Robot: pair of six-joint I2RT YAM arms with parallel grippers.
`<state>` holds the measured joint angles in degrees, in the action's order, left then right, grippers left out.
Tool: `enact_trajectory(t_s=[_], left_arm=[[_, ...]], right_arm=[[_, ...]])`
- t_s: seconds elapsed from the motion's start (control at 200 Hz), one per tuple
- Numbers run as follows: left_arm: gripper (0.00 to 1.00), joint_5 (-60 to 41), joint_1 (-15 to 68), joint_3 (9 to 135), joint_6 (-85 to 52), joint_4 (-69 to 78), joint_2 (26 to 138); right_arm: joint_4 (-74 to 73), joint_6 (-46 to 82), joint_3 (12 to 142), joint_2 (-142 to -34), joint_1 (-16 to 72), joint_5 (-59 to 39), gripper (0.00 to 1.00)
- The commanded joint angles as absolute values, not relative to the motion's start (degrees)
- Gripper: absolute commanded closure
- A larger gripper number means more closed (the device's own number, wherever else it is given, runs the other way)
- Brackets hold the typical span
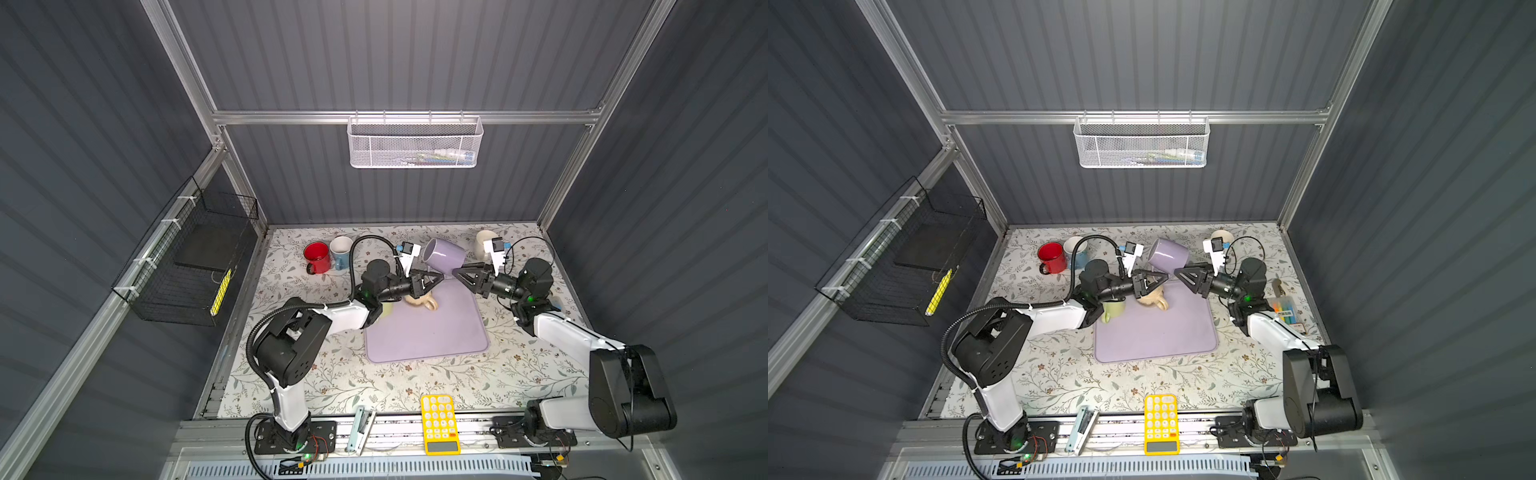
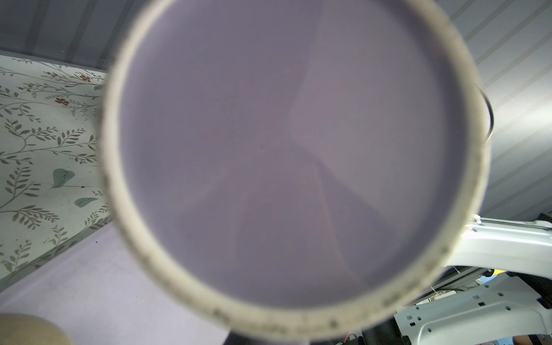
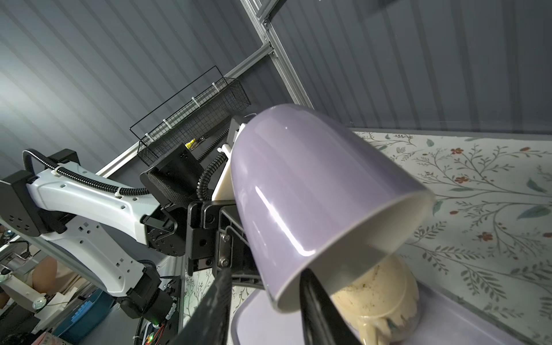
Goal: Turn the mug right side up
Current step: 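Close the right gripper on the lavender mug's side beside the left gripper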
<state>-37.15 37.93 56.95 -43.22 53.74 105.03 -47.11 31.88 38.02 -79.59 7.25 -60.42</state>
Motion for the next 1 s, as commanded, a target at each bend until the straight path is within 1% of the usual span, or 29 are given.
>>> enact_trajectory(t_s=[0.0,0.405,0.59,0.881,0.996], left_arm=[[0.94,-38.1,38.4,59.1,-43.1,59.9,105.2],[0.95,-38.0,39.4,60.1,-45.9,63.7,108.4],[0.94,-37.8,39.6,60.9,-47.1,65.2,109.9],[0.87,-37.6,39.8,61.2,-47.9,65.6,110.6],[0.81,-37.3,39.9,61.2,-47.4,64.8,110.3]], right_arm=[[-51.2,33.6,39.6,-80.8,7.8,-61.3,0.60],[-56.4,36.9,40.6,-82.8,9.1,-62.0,0.63],[-61.2,40.0,40.7,-84.3,9.4,-62.3,0.67],[-74.6,48.8,41.0,-89.2,9.7,-63.4,0.78],[-76.4,49.9,41.0,-90.1,9.8,-63.5,0.79]])
